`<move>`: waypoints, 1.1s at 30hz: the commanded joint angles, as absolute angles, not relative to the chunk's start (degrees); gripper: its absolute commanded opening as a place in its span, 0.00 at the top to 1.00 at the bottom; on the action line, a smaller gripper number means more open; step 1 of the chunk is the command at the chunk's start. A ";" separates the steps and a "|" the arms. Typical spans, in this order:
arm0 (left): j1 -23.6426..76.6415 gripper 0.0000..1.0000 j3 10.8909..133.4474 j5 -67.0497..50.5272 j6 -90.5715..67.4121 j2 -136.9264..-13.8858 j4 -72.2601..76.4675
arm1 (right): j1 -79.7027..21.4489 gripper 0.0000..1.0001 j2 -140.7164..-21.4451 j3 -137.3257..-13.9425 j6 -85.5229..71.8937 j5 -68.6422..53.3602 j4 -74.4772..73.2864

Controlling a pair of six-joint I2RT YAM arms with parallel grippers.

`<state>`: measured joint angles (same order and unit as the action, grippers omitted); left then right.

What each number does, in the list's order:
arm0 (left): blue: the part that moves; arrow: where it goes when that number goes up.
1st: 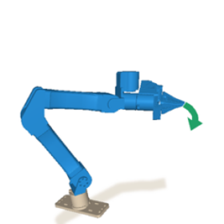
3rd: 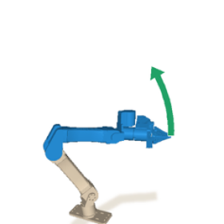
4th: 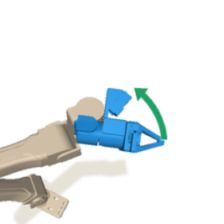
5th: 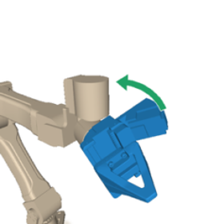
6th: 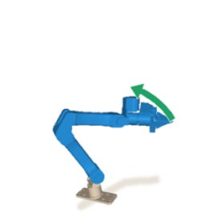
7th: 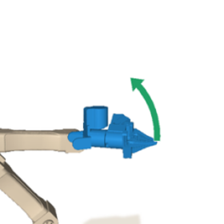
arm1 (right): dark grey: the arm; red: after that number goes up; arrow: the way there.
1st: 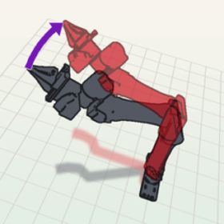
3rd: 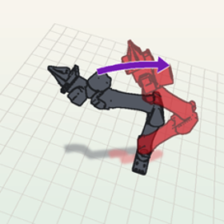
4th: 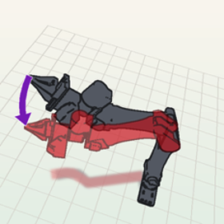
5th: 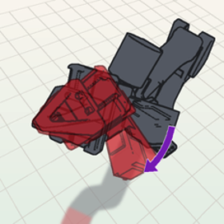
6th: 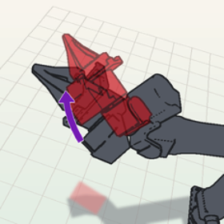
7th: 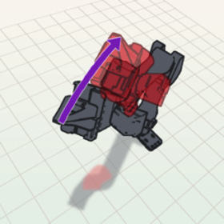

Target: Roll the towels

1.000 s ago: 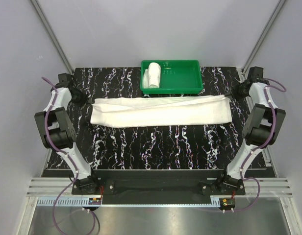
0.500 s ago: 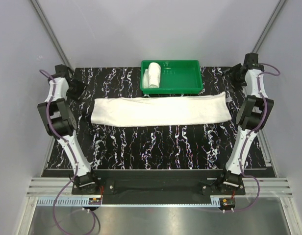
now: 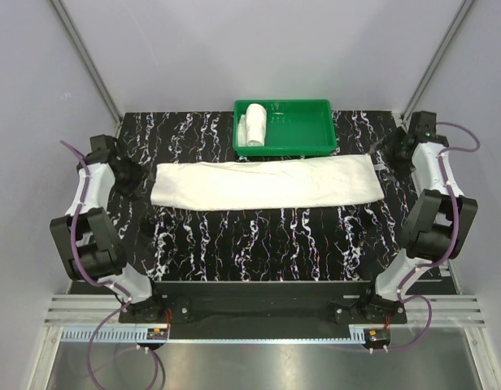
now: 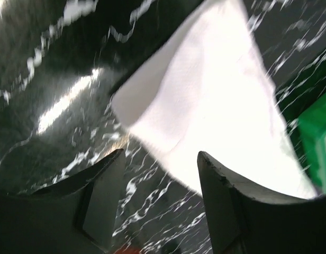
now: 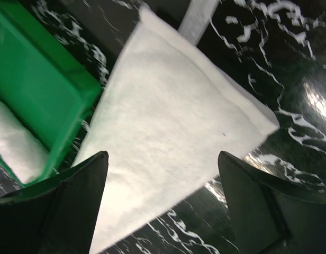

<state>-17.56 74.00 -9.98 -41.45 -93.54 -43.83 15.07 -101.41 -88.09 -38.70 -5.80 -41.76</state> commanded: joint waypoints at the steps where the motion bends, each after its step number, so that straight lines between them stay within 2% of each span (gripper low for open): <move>1: -15.56 0.39 66.98 -8.18 -37.45 -90.09 -38.15 | 15.12 0.10 -99.15 -79.14 -34.99 -7.82 -36.92; 10: -13.89 0.38 60.65 -3.44 -35.86 -90.79 -37.44 | 15.12 0.10 -95.89 -70.15 -31.91 -6.68 -36.12; 17: -13.36 0.37 59.77 -3.16 -38.84 -91.23 -33.41 | 15.12 0.10 -94.13 -68.56 -31.29 -7.29 -35.25; 24: -12.22 0.32 58.18 -3.51 -41.66 -91.49 -27.95 | 15.12 0.10 -92.02 -67.50 -30.67 -8.26 -34.37; 31: -11.60 0.32 59.15 -1.32 -43.94 -96.50 -25.93 | 15.12 0.11 -91.93 -64.51 -31.20 -10.81 -31.91; 33: -11.60 0.35 59.76 -1.14 -44.47 -97.82 -26.10 | 15.12 0.11 -91.93 -64.08 -31.03 -11.07 -31.73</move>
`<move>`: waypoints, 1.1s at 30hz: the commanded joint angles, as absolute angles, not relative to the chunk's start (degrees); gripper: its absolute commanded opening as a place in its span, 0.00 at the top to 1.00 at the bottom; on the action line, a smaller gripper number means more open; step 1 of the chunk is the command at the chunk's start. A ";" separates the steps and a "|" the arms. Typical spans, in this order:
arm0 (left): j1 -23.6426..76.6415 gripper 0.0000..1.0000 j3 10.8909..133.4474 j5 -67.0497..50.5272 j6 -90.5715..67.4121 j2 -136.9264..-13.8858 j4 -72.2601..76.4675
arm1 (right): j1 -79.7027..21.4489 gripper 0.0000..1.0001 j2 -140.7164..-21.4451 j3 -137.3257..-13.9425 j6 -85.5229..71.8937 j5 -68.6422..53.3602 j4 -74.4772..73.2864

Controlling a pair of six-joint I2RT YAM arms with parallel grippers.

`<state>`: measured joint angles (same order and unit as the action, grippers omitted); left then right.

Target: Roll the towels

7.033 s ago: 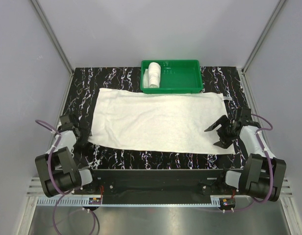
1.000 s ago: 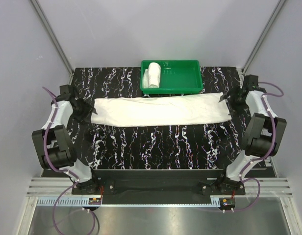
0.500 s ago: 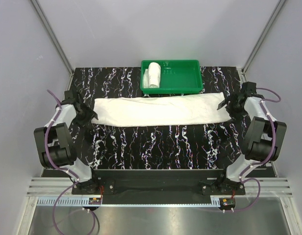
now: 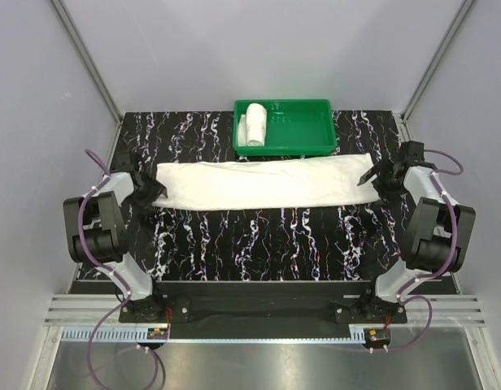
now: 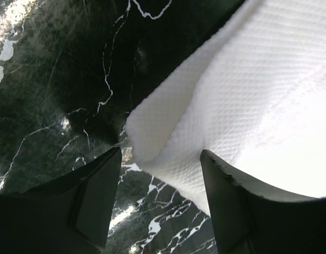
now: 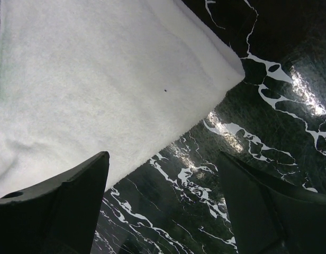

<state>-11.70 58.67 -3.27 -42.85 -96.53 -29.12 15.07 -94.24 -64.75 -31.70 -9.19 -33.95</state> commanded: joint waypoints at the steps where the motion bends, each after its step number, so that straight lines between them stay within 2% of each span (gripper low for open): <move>1: -11.60 0.36 60.03 -0.53 -44.56 -98.78 -26.36 | 15.12 0.11 -91.76 -63.90 -30.85 -11.07 -31.73; 3: -11.69 0.44 60.03 -0.09 -44.82 -99.40 -26.80 | 15.03 0.11 -91.41 -63.37 -30.94 -10.99 -31.47; 4: -11.60 0.60 59.94 1.22 -45.09 -99.58 -26.98 | 15.12 0.11 -90.88 -62.85 -31.02 -11.07 -31.38; 6: -12.21 0.80 59.06 1.49 -45.26 -98.97 -26.89 | 15.12 0.11 -90.35 -61.79 -31.46 -11.25 -31.03; 7: -12.48 1.00 58.89 2.63 -45.52 -98.70 -27.16 | 15.12 0.11 -89.74 -61.44 -31.90 -11.42 -30.76; 14: -18.71 1.00 59.94 2.28 -43.69 -93.96 -29.88 | 15.12 0.12 -88.16 -58.98 -32.61 -10.20 -31.55; 22: -19.95 1.00 60.30 3.08 -42.54 -92.20 -32.43 | 15.12 0.12 -90.52 -56.78 -33.22 -9.31 -29.80; 30: -20.04 0.98 58.97 1.32 -42.36 -92.64 -31.90 | 15.12 0.21 -96.14 -55.98 -37.52 -14.59 -20.92; 33: -19.95 0.98 58.80 1.14 -42.28 -92.55 -31.90 | 15.12 0.28 -98.51 -55.90 -38.23 -15.38 -19.34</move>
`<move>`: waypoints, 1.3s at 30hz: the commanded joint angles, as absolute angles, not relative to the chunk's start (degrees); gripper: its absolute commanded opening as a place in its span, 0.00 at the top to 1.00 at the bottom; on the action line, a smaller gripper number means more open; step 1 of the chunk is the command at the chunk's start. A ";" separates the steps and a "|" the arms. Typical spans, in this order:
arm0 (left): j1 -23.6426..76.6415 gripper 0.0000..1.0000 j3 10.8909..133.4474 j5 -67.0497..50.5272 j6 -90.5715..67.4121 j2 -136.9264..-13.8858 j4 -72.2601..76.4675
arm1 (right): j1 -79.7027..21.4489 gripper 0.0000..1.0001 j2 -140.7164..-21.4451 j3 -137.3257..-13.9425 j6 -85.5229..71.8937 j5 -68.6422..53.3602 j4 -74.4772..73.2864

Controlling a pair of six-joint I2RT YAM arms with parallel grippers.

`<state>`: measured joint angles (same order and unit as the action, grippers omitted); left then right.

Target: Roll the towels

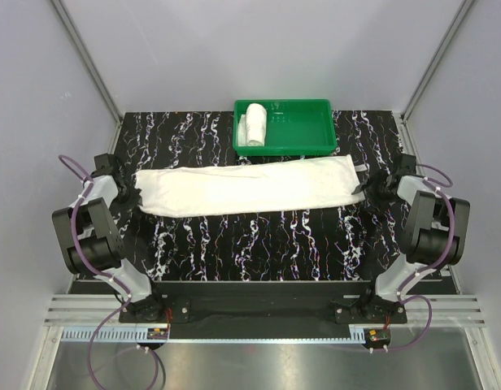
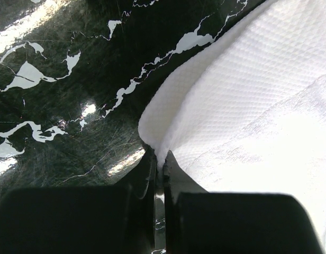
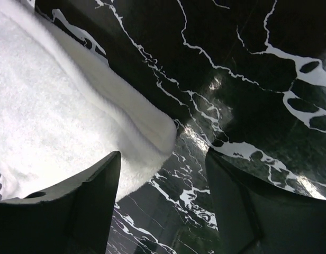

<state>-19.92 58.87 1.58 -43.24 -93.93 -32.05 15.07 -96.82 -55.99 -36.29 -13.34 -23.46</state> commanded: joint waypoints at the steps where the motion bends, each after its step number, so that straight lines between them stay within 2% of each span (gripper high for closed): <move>1: -19.95 0.98 58.62 1.14 -42.28 -92.72 -31.64 | 15.12 0.29 -98.87 -55.90 -38.49 -15.47 -18.64; 5: -19.86 0.99 58.18 1.05 -42.36 -92.81 -31.47 | 15.12 0.38 -100.46 -55.90 -38.85 -14.51 -17.75; 8: -19.34 0.99 58.01 0.97 -42.36 -92.55 -31.46 | 15.12 0.62 -101.60 -56.77 -38.76 -13.80 -17.40; 9: -19.16 0.99 57.92 0.97 -42.36 -92.46 -31.46 | 15.12 0.77 -102.47 -57.21 -38.93 -13.62 -17.58; 10: -18.99 0.99 57.40 0.97 -42.36 -92.37 -31.20 | 15.12 0.83 -102.92 -57.74 -39.02 -13.54 -18.01; 11: -18.38 0.99 56.87 1.14 -42.36 -91.94 -31.20 | 15.12 0.94 -103.62 -58.79 -38.68 -13.45 -18.71; 13: -17.23 1.00 56.34 1.67 -42.36 -91.50 -31.20 | 15.03 1.00 -103.89 -60.11 -38.06 -11.53 -20.29; 22: -6.34 1.00 49.93 2.82 -43.85 -87.98 -29.89 | 25.47 1.00 -97.13 -63.98 -34.28 -5.81 -28.82; 27: -0.35 1.00 47.11 2.11 -45.44 -85.87 -29.62 | 25.67 1.00 -91.15 -69.25 -33.49 -4.39 -33.83; 34: -0.26 0.98 48.17 2.12 -43.51 -85.34 -31.12 | 13.46 1.00 -88.60 -84.88 -30.41 2.02 -45.26; 38: -0.35 0.94 46.23 0.35 -43.07 -84.38 -29.01 | 3.72 1.00 -89.20 -88.94 -32.51 3.42 -48.25; 39: -0.35 0.94 45.97 0.35 -42.63 -84.11 -29.00 | -2.83 1.00 -89.64 -89.82 -33.13 5.60 -49.38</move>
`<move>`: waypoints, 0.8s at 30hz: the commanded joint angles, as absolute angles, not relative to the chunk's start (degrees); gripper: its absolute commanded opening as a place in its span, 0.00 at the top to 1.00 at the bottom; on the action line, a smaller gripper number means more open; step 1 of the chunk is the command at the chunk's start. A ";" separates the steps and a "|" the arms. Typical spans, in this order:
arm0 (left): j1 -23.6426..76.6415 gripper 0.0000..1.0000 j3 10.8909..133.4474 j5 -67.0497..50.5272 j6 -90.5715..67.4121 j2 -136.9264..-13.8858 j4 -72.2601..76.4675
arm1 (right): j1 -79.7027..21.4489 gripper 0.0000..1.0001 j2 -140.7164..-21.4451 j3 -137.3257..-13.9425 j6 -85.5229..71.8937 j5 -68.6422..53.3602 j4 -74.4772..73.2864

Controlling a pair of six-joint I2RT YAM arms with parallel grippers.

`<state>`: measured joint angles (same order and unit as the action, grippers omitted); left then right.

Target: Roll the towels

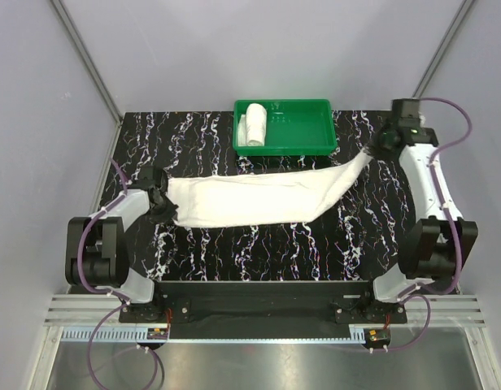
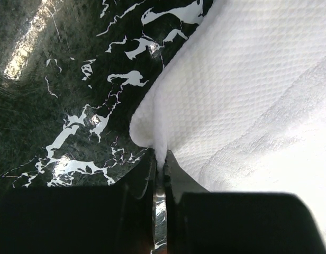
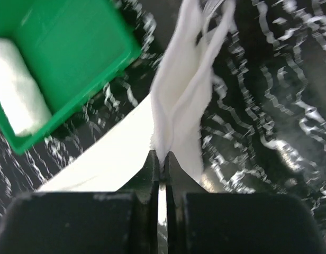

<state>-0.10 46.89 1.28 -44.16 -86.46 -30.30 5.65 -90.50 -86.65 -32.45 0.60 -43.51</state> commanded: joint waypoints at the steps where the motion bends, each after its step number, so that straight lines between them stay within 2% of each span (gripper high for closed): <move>1: -0.35 0.94 45.88 -0.95 -42.45 -84.02 -28.92 | -6.12 1.00 -90.26 -91.91 -33.74 7.02 -49.83; 6: -0.26 0.92 46.05 -4.30 -41.31 -83.58 -29.18 | -29.99 1.00 -101.14 -104.38 -38.67 13.96 -55.61; 8: -0.26 0.90 46.67 -5.62 -40.78 -82.80 -29.97 | -35.39 1.00 -109.02 -114.75 -40.07 17.74 -58.26; 9: -0.26 0.84 47.37 -5.54 -40.09 -82.01 -31.01 | -40.12 1.00 -112.03 -122.88 -40.51 18.88 -61.06; 12: -0.44 0.79 48.43 -6.06 -38.85 -80.60 -32.43 | -45.69 1.00 -124.86 -136.10 -41.83 18.90 -66.78; 13: -0.96 0.77 48.51 -6.33 -38.41 -80.25 -32.69 | -48.75 1.00 -128.11 -145.45 -42.44 18.72 -68.28; 14: -1.40 0.76 48.69 -6.76 -38.15 -80.42 -32.96 | -50.00 1.00 -133.97 -149.64 -43.06 18.20 -69.86; 16: -3.15 0.76 48.87 -7.56 -37.01 -81.38 -33.92 | -51.93 1.00 -138.32 -156.24 -44.38 15.39 -70.23; 18: -5.26 0.76 48.34 -8.09 -36.21 -82.17 -34.36 | -53.96 1.00 -140.01 -154.18 -46.23 11.28 -65.43; 22: -8.25 0.76 48.08 -10.28 -35.86 -83.58 -34.01 | -57.03 1.00 -137.99 -142.14 -47.90 8.09 -56.17; 24: -9.22 0.76 48.25 -10.72 -35.33 -84.11 -34.01 | -59.23 1.00 -138.16 -141.33 -47.38 6.78 -53.81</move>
